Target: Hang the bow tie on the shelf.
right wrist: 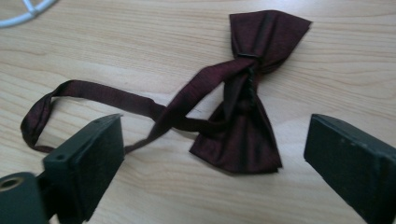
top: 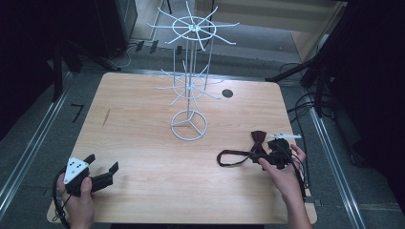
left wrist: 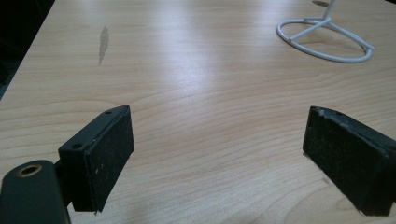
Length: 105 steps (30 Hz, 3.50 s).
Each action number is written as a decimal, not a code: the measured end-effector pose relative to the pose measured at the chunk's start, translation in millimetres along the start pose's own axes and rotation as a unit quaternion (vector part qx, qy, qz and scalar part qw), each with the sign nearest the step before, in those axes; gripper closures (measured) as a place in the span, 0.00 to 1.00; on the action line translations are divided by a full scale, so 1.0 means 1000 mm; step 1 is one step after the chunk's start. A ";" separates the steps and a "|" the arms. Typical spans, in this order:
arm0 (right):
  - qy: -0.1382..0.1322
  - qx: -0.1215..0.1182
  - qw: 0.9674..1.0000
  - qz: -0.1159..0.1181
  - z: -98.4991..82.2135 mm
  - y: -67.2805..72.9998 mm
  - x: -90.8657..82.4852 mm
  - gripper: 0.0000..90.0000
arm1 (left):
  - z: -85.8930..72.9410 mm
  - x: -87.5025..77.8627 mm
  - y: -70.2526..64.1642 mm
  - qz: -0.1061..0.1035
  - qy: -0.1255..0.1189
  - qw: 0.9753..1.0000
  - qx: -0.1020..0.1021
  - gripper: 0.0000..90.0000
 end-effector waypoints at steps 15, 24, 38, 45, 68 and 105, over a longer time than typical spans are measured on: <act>0.081 0.000 0.996 -0.038 0.004 -0.001 0.039 0.00 | 0.000 0.000 0.000 0.000 0.000 1.000 0.000 0.10; 0.070 0.010 0.996 -0.062 -0.001 -0.014 0.037 0.18 | 0.000 0.000 0.001 -0.002 -0.001 1.000 -0.004 0.10; 0.031 -0.007 0.998 -0.058 -0.012 -0.015 0.023 0.72 | 0.000 0.000 0.001 0.002 -0.002 1.000 -0.005 0.13; 0.013 -0.001 0.998 -0.064 -0.015 -0.011 0.021 0.85 | 0.000 0.000 0.002 -0.001 -0.002 1.000 -0.010 0.13; -0.162 0.046 0.986 -0.017 0.003 0.015 -0.017 0.89 | 0.000 -0.001 0.003 -0.002 -0.009 1.000 -0.018 0.13; -0.302 0.005 0.952 0.043 0.051 0.060 -0.064 0.87 | 0.000 -0.001 0.004 -0.006 -0.010 1.000 -0.021 0.13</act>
Point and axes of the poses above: each handheld gripper's, and its own axes: x roughly forward along the jaws, z roughly out of its top, y roughly to its left, the point moved 5 cm from there along x, roughly forward along the jaws, and after that the axes turned 2 degrees about -z, right-handed, at the moved point
